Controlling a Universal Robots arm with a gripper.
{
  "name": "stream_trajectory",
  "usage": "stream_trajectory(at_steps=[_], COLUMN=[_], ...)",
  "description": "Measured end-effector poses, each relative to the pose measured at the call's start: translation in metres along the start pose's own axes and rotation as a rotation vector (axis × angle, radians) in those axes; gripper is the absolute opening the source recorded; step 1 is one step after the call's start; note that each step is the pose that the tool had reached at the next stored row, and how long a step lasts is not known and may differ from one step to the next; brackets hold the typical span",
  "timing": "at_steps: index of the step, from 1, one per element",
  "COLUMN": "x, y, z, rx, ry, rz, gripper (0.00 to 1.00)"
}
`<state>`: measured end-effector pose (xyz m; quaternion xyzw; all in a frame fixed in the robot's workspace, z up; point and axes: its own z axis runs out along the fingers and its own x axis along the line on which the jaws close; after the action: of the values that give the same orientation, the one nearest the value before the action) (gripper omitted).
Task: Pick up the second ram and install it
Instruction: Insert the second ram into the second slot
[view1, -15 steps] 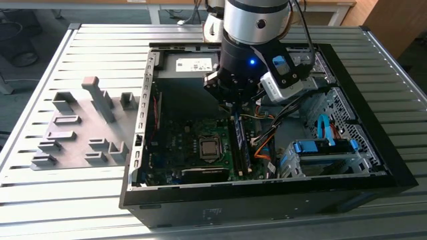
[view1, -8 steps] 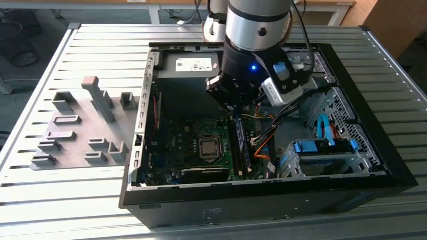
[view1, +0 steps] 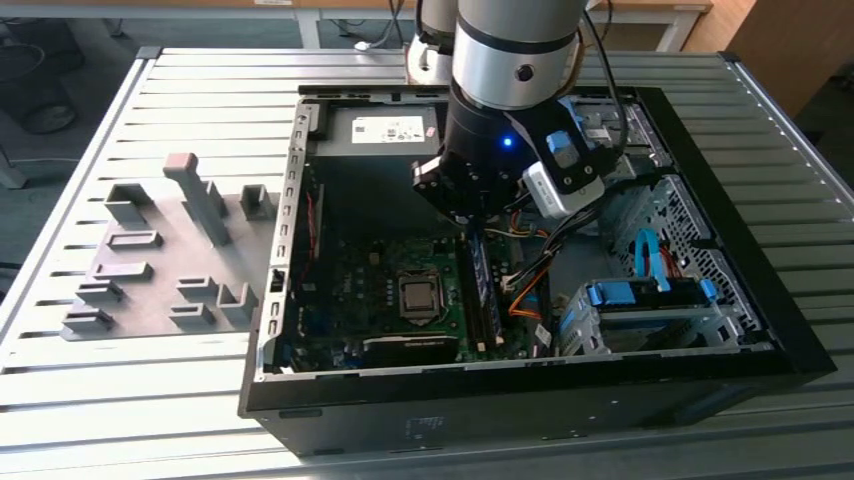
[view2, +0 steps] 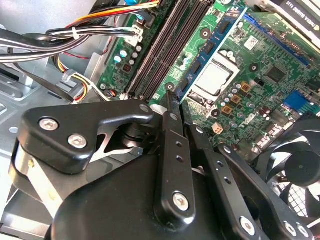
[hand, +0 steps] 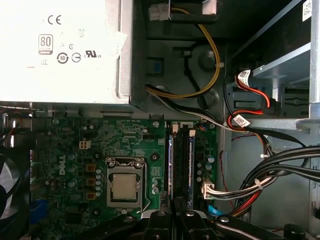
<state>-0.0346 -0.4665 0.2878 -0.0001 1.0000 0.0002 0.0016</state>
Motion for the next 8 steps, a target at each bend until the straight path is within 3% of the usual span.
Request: stream_trajectory(at_steps=[8], x=[0.0000], y=[0.0000], z=[0.0016], rx=[-0.0004], ry=[0.0000], rz=[0.001], gripper=[0.14])
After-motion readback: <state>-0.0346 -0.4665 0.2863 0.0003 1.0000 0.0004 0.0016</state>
